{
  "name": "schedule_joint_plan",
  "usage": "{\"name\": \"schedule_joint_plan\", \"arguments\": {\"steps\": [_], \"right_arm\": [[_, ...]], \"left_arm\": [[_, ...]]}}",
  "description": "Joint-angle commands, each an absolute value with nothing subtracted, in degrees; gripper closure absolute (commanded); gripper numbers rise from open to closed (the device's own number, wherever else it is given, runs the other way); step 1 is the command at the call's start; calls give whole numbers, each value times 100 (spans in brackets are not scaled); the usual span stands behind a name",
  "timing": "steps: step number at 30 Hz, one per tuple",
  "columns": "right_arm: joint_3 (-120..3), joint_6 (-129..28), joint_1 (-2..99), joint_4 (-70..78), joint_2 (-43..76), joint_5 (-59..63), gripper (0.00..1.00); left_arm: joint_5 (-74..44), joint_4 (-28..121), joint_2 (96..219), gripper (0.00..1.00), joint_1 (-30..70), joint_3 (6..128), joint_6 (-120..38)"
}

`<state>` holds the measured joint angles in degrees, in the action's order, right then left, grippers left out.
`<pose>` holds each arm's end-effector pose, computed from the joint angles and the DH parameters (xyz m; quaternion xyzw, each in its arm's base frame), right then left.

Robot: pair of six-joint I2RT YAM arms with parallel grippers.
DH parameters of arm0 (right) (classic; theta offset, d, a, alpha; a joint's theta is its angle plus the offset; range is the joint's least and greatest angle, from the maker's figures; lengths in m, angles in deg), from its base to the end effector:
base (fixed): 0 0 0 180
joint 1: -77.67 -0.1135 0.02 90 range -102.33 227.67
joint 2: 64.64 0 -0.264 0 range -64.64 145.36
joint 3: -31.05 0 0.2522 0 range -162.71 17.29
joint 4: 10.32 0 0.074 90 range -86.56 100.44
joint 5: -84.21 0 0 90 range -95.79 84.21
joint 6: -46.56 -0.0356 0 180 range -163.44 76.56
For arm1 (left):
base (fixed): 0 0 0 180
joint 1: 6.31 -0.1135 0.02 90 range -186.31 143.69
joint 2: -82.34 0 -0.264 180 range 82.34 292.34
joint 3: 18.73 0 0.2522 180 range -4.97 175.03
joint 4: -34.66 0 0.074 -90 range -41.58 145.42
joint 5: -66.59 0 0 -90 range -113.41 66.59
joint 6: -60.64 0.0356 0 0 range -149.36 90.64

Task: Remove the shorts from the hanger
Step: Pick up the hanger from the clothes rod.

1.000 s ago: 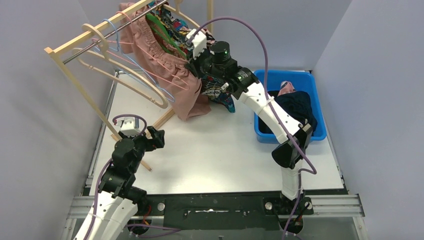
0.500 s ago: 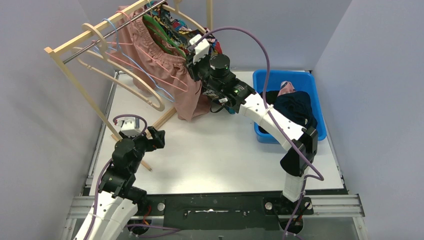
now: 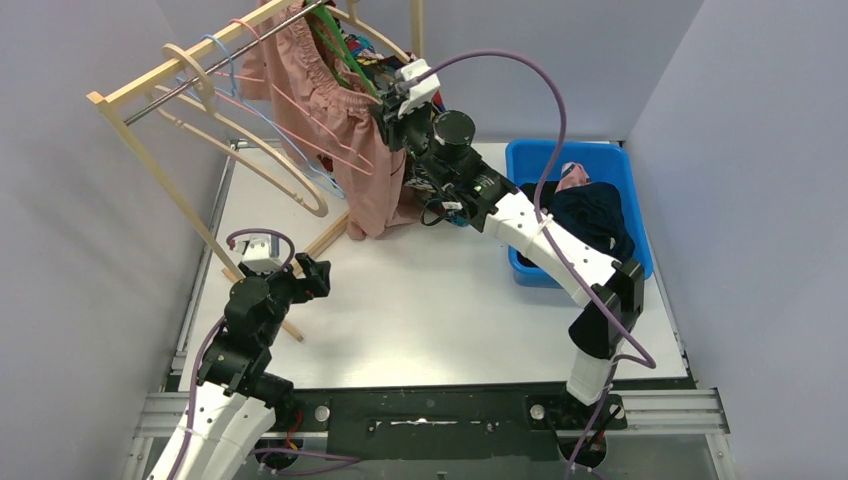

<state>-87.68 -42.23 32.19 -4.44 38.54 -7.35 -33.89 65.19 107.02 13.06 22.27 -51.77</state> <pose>0.3030 0.3068 0.4566 -0.2460 0.5963 0.2798 0.7111 0.1227 -0.0363 0.2678 -0.0769 0.7841 -0.1508 0.5971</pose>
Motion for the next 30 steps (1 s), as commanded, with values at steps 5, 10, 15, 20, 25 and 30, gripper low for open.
{"name": "schedule_joint_plan", "arguments": {"steps": [5,10,15,20,25,30], "right_arm": [[-8522,-4462,3176,-2245,2935,-700,100],[-8126,-4593,3177,-1883,2640,-1013,100],[-6994,-4831,3194,-1787,2090,-976,100],[-6494,-4985,3240,-1528,1754,-543,100],[-5314,-5251,3264,-1713,1101,-352,100],[-4217,-5514,3294,-1814,673,-44,100]], "left_arm": [[-3335,6190,10728,14,1277,2236,-5168],[-3343,6204,10708,14,1276,2242,-5168],[-3352,6204,10662,14,1285,2230,-5168],[-3324,6173,10674,14,1280,2236,-5168],[-3270,6203,10615,11,1282,2271,-5207],[-3074,6139,10471,11,1276,2272,-5265]]}}
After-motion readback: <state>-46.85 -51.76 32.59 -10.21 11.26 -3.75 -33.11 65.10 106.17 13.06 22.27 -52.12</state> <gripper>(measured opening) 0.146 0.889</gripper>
